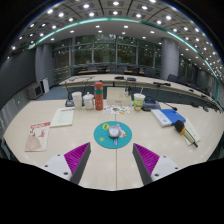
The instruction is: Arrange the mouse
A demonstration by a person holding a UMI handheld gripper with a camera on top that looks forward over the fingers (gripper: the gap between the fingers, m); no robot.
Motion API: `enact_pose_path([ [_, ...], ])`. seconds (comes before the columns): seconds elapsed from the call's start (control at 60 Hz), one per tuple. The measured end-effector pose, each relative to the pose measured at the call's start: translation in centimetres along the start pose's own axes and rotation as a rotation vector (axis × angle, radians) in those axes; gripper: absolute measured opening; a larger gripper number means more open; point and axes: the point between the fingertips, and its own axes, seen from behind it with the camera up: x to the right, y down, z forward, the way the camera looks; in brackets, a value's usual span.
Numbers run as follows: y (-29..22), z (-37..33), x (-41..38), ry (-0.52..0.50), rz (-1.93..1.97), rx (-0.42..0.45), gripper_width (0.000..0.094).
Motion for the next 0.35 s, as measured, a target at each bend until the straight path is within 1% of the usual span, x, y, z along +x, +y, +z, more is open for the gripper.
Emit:
enact_pose_path([
  [0.183, 0.9, -4.4, -0.1, -0.01, -0.002, 0.027, 0.0855],
  [0.35, 0.9, -6.5, 0.0, -0.022, 0.011, 0.046, 0.0853],
])
